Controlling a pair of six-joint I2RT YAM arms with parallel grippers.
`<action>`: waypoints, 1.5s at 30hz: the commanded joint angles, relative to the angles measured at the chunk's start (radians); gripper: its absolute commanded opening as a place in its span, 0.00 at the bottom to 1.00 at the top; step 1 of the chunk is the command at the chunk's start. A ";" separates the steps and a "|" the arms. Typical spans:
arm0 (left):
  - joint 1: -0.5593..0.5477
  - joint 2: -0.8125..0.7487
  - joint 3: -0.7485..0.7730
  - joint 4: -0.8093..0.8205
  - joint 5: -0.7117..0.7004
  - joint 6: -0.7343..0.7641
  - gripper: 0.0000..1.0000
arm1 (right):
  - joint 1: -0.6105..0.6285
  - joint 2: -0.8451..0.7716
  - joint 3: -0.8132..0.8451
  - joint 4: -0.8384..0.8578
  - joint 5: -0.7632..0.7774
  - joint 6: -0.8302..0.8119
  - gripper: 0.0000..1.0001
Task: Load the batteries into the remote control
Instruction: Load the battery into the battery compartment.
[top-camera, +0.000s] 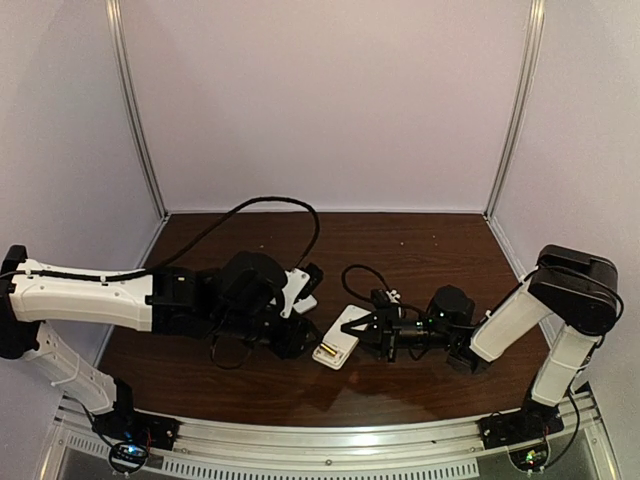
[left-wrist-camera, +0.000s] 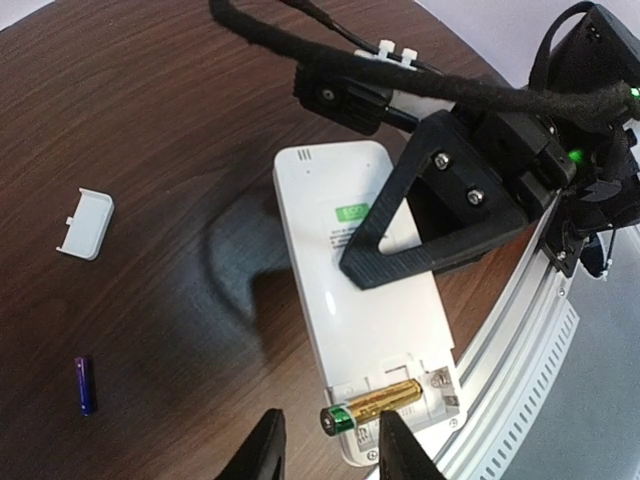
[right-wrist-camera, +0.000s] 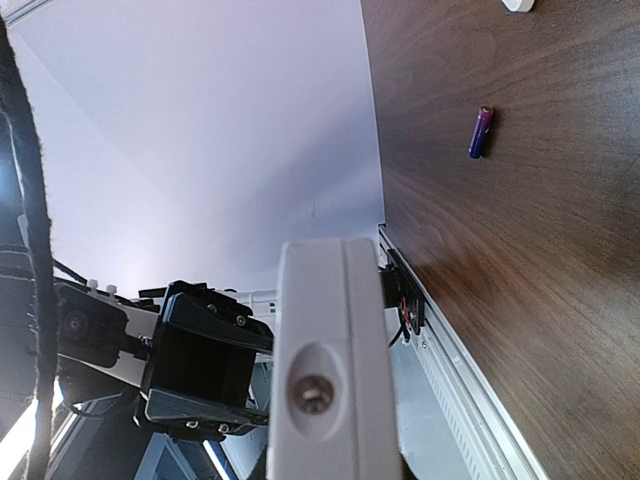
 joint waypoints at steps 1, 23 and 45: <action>0.007 -0.006 -0.008 0.032 0.016 0.021 0.33 | -0.003 -0.012 0.020 0.394 0.000 -0.012 0.00; 0.008 0.045 -0.010 0.063 0.094 0.016 0.15 | -0.003 -0.021 0.021 0.395 -0.002 -0.013 0.00; 0.005 0.117 0.005 0.063 0.187 0.006 0.03 | -0.005 -0.043 0.033 0.395 -0.001 -0.017 0.00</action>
